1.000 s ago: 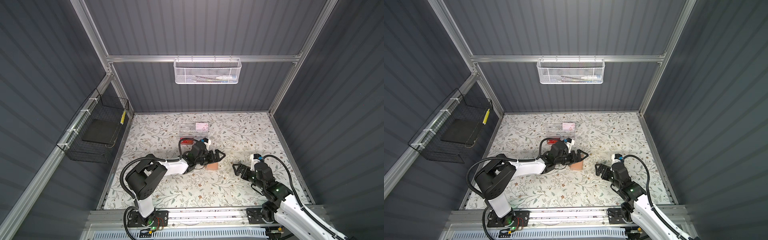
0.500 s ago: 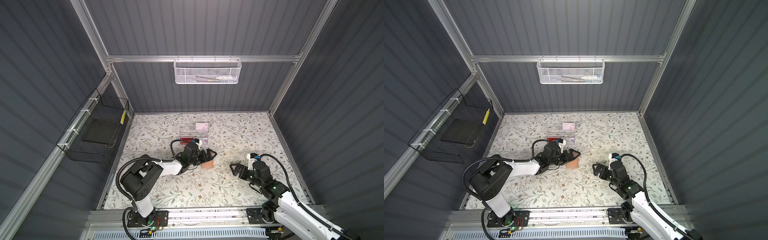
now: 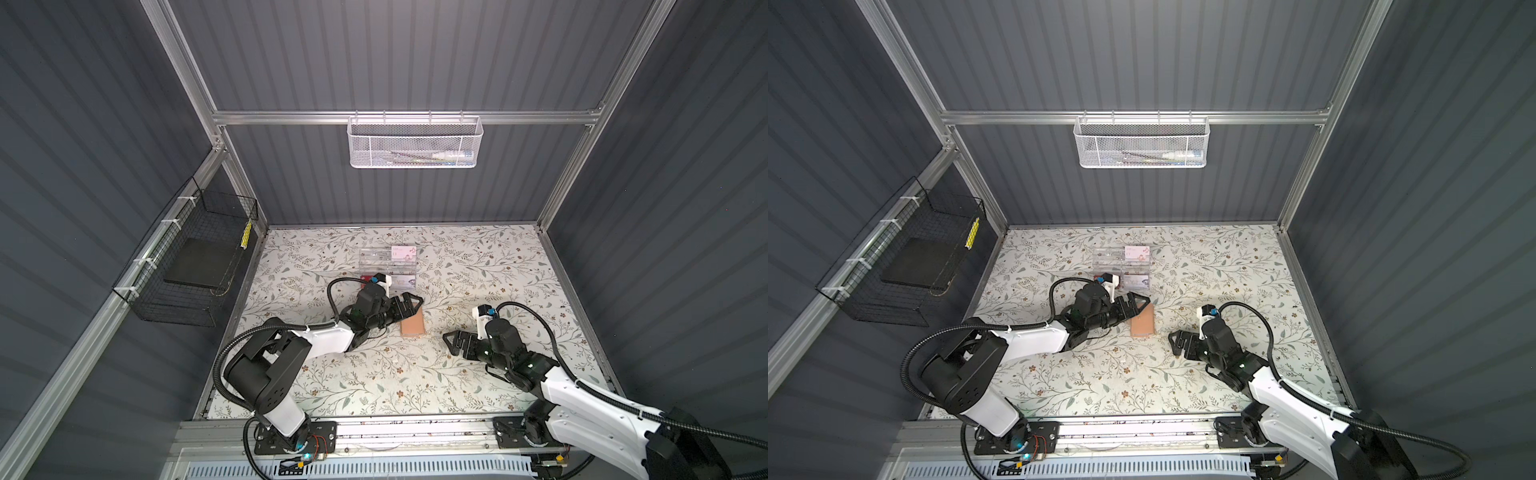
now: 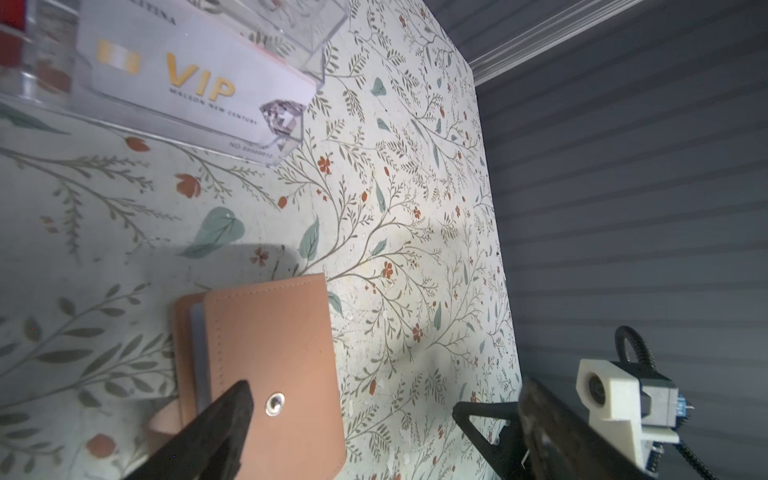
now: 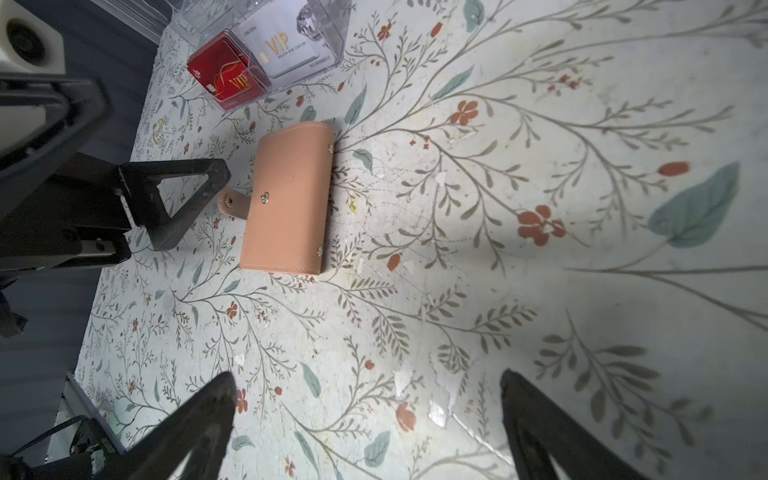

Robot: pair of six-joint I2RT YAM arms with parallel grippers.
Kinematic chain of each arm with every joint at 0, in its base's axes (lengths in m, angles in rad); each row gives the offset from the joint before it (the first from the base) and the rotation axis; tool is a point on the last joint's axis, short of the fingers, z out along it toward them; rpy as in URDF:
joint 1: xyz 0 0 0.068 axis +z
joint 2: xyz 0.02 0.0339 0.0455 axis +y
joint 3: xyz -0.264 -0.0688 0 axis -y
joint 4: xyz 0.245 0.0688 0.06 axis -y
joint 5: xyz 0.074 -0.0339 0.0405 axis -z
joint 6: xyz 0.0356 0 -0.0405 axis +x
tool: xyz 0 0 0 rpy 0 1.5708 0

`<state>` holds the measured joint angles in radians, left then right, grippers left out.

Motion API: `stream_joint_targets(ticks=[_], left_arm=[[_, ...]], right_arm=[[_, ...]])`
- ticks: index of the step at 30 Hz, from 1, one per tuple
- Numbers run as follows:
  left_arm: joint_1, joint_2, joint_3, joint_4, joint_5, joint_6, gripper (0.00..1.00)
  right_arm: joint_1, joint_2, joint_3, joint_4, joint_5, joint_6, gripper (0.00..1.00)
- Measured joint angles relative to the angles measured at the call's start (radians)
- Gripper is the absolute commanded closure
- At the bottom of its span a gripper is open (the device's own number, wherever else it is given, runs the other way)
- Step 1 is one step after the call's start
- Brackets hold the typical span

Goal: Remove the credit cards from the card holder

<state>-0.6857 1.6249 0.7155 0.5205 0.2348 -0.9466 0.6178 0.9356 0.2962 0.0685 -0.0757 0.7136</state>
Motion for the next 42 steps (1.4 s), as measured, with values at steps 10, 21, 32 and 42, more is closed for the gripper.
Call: stream_joint_targets(ticks=[10,21,32,42], left_arm=[[0.013,0.0,-0.04,-0.004,0.001,0.0,0.0],[-0.03,-0.095,-0.04,0.012,0.012,-0.035,0.0],[-0.073,0.041,-0.057,0.155,0.011,-0.126,0.0],[-0.071,0.043,-0.086,0.179,-0.057,-0.135,0.0]], right_arm=[[0.031,0.043,0.031,0.038,0.019,-0.002,0.01],[0.034,-0.027,0.031,0.027,0.044,-0.008,0.01],[0.036,-0.053,0.031,0.028,0.034,-0.031,0.01],[0.036,-0.053,0.031,0.029,0.03,-0.039,0.01]])
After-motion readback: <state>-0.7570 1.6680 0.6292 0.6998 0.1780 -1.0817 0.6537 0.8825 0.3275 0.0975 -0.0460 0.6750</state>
